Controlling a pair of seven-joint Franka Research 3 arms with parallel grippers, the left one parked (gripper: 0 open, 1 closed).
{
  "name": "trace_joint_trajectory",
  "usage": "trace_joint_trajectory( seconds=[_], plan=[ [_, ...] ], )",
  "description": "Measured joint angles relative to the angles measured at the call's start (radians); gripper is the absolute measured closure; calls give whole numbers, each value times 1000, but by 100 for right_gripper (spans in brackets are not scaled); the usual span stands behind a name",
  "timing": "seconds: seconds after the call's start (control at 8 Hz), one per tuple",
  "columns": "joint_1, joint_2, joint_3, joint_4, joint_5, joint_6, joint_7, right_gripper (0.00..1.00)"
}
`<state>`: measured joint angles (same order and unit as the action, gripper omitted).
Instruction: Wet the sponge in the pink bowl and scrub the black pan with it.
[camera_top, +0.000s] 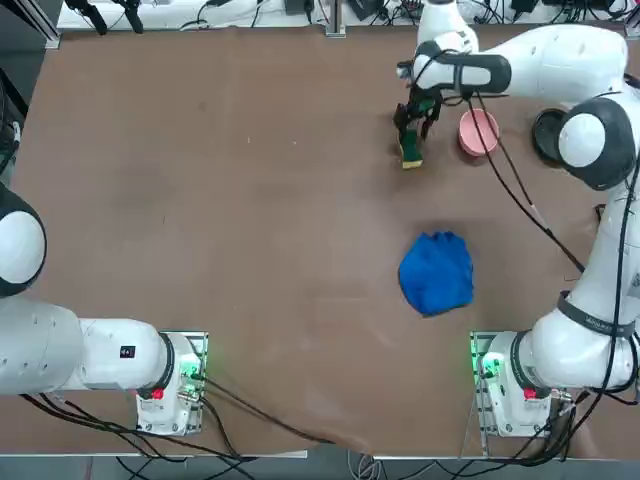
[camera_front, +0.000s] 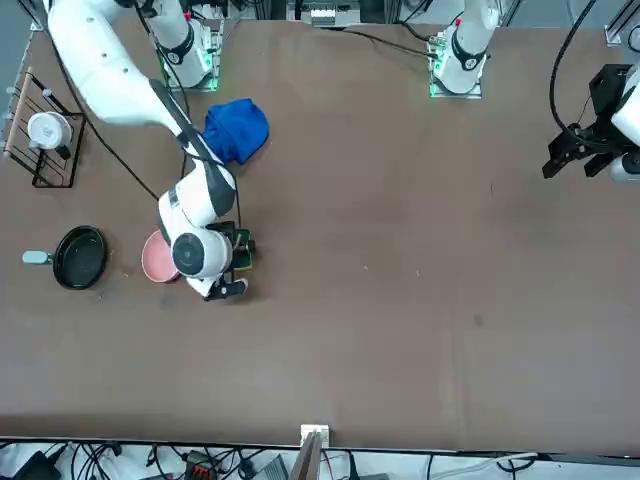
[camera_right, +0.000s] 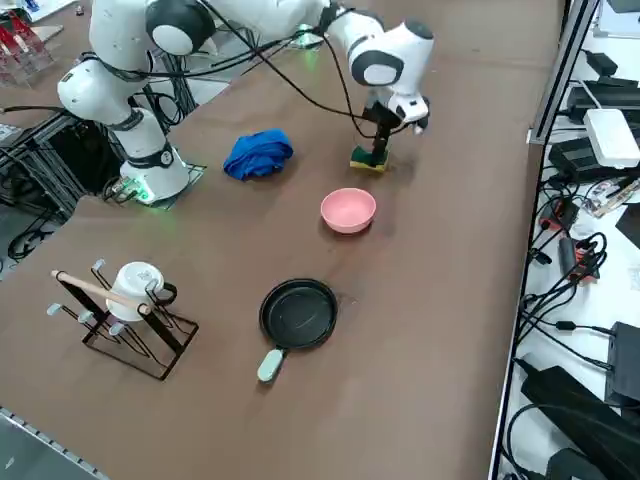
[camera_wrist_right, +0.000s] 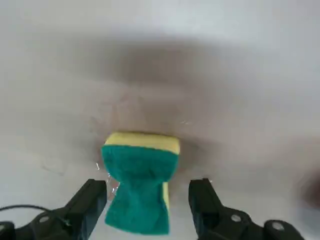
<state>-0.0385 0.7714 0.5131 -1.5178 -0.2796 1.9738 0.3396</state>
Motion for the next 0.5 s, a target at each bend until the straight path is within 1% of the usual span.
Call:
trace_joint_trajectory(
  seconds=[0.25,0.38,0.5],
  plan=[
    [-25,-115,-4,16,-1,-51,0,0],
    [-54,-182,-6,19,-1,-73,-1,0],
    [-102,-245,-6,23,-1,-98,-14,0]
  ],
)
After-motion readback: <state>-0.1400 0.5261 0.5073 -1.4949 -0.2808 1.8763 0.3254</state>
